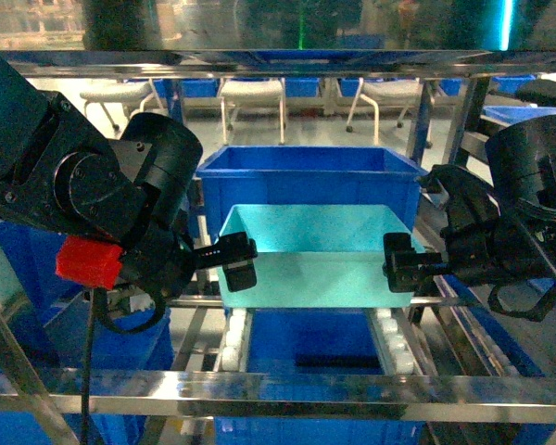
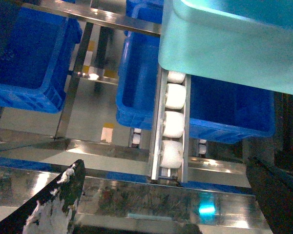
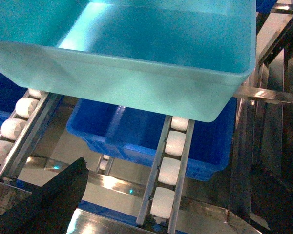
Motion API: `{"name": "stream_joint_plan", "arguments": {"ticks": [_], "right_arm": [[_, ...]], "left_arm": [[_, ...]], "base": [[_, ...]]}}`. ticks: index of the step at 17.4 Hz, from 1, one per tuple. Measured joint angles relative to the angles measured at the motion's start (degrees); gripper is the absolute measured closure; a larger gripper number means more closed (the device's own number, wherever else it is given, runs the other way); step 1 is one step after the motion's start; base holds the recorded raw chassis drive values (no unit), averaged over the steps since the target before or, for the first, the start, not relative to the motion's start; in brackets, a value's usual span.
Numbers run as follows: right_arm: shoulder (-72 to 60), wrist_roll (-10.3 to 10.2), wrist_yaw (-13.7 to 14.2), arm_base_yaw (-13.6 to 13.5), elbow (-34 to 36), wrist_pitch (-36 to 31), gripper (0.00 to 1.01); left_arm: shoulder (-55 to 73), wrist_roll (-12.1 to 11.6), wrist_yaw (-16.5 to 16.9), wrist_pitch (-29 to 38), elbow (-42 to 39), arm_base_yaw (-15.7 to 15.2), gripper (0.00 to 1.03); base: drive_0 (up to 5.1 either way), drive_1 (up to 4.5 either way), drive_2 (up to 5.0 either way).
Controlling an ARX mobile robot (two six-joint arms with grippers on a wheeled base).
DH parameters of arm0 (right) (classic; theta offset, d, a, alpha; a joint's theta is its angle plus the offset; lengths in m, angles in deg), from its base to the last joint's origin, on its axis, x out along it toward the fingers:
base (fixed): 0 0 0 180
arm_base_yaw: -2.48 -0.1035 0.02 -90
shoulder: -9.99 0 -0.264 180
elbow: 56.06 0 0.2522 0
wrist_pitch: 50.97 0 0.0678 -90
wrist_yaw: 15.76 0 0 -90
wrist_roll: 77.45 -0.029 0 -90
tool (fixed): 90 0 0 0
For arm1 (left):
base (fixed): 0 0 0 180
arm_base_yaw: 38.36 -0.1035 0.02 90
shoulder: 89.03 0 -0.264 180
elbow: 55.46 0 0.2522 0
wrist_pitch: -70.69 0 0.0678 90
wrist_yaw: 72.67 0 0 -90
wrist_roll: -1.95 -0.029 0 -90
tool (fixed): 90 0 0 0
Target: Organize blue bins on left shelf correctly
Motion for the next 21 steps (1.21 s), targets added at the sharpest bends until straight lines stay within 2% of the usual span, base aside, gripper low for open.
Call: {"name": "stream_joint_plan", "arguments": {"ticks": [3, 4, 5, 6, 7, 11, 14, 16, 18, 19, 21], "right_arm": [[0.0, 0.0, 0.0, 0.0, 0.0, 0.0, 0.03], [-1.2, 0.7, 5.3, -0.5, 4.3, -17.7, 0.10], [-0.8, 1.7, 14.1, -0.4, 12.1, -35.3, 0.23], [1.5, 2.2, 17.2, 0.6, 21.6, -47.2, 0.36], [3.7, 2.4, 17.2, 1.6, 26.1, -52.1, 0.43], [9.7, 2.6, 17.1, 2.8, 31.8, -58.1, 0.56], [15.3, 2.6, 16.8, 3.4, 35.3, -59.4, 0.67], [17.6, 2.6, 16.4, 3.4, 37.2, -59.7, 0.72], [22.6, 2.6, 14.8, 3.9, 46.1, -58.5, 0.96], [25.9, 2.9, 14.3, 4.9, 50.3, -58.2, 0.99], [34.9, 2.9, 13.7, 5.7, 55.1, -59.1, 0.99]], "left_arm": [[0.0, 0.0, 0.0, 0.0, 0.0, -0.1, 0.05], [1.0, -3.8, -3.9, 20.9, -5.4, -0.2, 0.12], [0.9, -11.4, -6.4, 41.4, -14.7, -0.8, 0.25], [-0.7, -17.4, -6.1, 53.9, -24.1, -2.2, 0.35], [-3.0, -20.7, -5.7, 62.6, -30.4, -3.6, 0.44], [-7.9, -23.2, -4.9, 70.6, -35.7, -5.2, 0.55], [-14.0, -24.5, -4.2, 75.6, -39.2, -6.4, 0.66], [-17.6, -25.0, -3.4, 76.4, -41.4, -6.6, 0.73], [-22.6, -26.2, -1.2, 74.9, -50.1, -7.8, 0.97], [-25.3, -26.2, -0.4, 74.4, -54.3, -9.0, 1.01], [-35.0, -26.3, 0.6, 75.6, -58.5, -10.7, 1.01]], "base": [[0.0, 0.00, 0.0], [0.0, 0.00, 0.0], [0.0, 0.00, 0.0], [0.0, 0.00, 0.0], [0.0, 0.00, 0.0], [0.0, 0.00, 0.0], [0.0, 0.00, 0.0], [0.0, 0.00, 0.0], [0.0, 0.00, 0.0], [0.0, 0.00, 0.0], [0.0, 0.00, 0.0]]}}
